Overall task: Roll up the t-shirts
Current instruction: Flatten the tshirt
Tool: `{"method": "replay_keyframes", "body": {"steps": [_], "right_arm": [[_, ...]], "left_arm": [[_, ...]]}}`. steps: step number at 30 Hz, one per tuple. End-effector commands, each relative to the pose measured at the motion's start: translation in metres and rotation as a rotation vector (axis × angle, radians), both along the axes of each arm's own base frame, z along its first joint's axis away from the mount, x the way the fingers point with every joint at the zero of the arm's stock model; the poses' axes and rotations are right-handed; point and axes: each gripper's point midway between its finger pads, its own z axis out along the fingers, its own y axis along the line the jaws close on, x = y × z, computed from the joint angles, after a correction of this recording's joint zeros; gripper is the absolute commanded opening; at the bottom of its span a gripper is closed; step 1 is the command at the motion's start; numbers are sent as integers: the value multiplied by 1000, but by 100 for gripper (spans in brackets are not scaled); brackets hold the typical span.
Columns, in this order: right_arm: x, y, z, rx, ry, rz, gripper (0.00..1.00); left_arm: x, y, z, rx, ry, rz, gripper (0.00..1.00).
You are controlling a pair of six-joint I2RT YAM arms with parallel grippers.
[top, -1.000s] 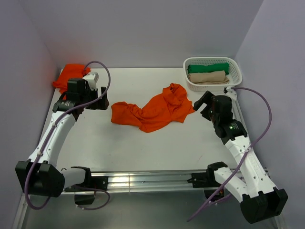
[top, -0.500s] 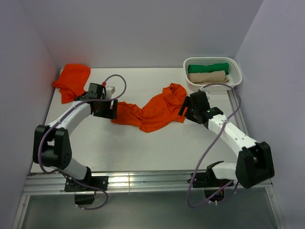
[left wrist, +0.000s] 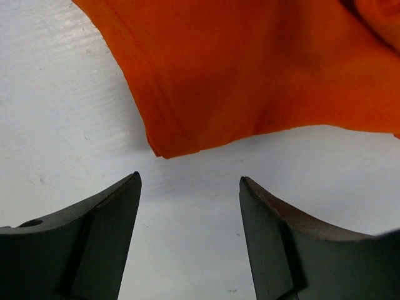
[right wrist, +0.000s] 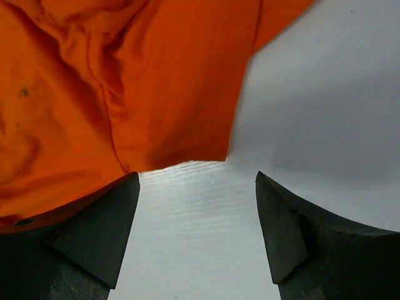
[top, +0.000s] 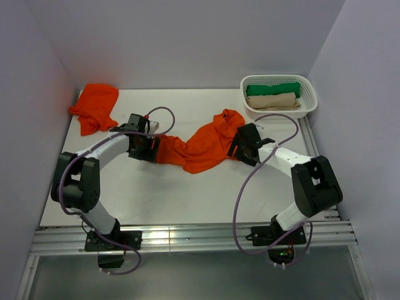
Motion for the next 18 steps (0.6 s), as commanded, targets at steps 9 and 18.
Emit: {"method": "replay_keyframes", "body": {"steps": [9, 18], "right_arm": [[23, -1, -19, -31, -8, -68, 68], [42, 2, 8, 23, -95, -83, 0]], "left_arm": [[23, -4, -16, 14, 2, 24, 48], [40, -6, 6, 7, -51, 20, 0]]}}
